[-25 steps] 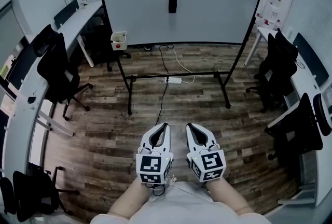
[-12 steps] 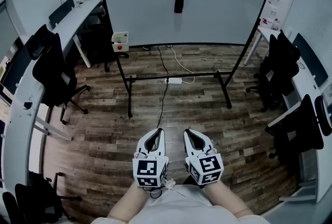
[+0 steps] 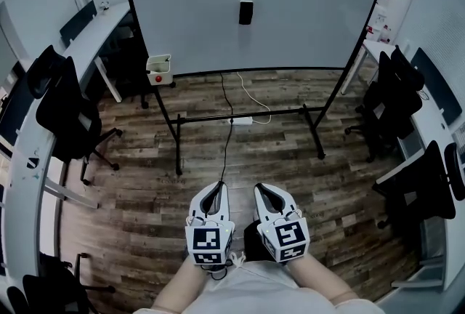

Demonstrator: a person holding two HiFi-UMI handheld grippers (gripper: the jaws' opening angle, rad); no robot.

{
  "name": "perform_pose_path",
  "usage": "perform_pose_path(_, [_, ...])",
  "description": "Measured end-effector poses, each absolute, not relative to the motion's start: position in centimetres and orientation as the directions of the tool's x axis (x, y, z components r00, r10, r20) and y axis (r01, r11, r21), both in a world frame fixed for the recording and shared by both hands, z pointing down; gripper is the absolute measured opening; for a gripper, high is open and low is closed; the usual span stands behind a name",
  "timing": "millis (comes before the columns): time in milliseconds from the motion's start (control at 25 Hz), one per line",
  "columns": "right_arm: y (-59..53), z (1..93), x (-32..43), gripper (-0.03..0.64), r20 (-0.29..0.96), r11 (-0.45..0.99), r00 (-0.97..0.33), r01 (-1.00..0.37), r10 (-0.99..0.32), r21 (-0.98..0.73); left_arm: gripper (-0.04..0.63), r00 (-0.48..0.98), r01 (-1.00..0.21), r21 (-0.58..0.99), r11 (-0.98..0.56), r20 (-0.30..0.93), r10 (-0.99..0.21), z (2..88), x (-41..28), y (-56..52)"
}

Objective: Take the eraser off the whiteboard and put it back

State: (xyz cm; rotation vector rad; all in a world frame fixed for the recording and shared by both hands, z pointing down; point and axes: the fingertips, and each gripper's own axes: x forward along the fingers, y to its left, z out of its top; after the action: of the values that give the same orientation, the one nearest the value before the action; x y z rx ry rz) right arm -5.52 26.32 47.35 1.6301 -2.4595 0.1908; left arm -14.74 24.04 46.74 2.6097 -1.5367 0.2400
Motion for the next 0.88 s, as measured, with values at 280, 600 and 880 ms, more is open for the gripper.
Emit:
perform_pose_path(280, [16.6,46.9,-1.6,0.028,0.199,0.408,-0.404,-0.913,-0.893,-0.023,0.018,0.458,-0.886,0.018,-0.463,0.187,-0.869,46.1,-10.9,15.2])
perform_pose_path(600, [4.0,45.8,3.7,0.028,0.188,0.451,-0.447,-0.892,-0.875,-0.019,0.018,0.441,-0.897,0.065,-0.437,0.188,-0.877,46.1,-5.0,2.8])
perform_pose_path(880, [-4.0,45.9,7.7,0.028,0.163,0.486,-0.490,-0.871,-0.856,-0.071,0.018,0.417,-0.908,0.054,-0.415,0.181,-0.891,45.3,-1.0,-5.8])
